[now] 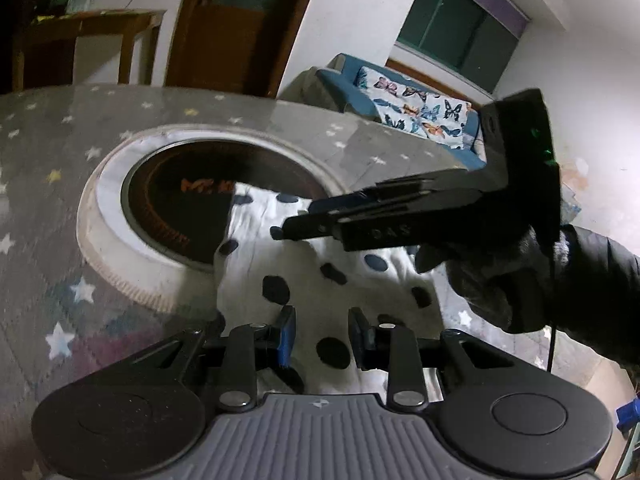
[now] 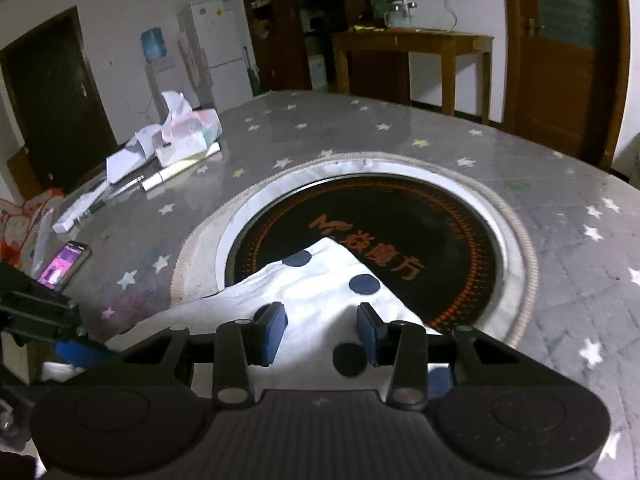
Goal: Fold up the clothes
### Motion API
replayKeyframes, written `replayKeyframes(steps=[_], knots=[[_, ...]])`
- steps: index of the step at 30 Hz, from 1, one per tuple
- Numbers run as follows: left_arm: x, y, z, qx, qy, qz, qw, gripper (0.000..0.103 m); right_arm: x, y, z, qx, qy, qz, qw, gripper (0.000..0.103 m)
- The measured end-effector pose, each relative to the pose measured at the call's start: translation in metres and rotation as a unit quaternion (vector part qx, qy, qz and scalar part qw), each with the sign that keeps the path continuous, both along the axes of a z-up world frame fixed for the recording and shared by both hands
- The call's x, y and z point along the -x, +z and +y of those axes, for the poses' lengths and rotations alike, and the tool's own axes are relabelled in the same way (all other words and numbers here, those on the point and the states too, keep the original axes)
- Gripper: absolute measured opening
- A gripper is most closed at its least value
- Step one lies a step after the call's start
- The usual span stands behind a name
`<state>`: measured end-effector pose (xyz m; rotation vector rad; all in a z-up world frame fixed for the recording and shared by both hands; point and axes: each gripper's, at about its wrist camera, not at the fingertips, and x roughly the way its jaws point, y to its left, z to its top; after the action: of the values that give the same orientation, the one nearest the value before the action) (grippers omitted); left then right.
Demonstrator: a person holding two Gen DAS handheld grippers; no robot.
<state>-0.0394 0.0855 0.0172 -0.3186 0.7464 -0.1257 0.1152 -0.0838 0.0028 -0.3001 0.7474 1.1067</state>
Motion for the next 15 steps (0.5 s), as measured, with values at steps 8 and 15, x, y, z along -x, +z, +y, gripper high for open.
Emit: replayKeyframes(steps=[8, 15], knots=[[0.000, -0.009, 0.002, 0.007, 0.006, 0.013, 0.9999, 0.031, -0.005, -0.011, 0.014, 0.016, 0.002, -0.003, 1.000, 0.040], [0.006, 0.002, -0.004, -0.005, 0.008, -0.002, 1.0000, 0.037, -0.008, -0.004, -0.003, -0.004, -0.030, 0.004, 1.000, 0.041]])
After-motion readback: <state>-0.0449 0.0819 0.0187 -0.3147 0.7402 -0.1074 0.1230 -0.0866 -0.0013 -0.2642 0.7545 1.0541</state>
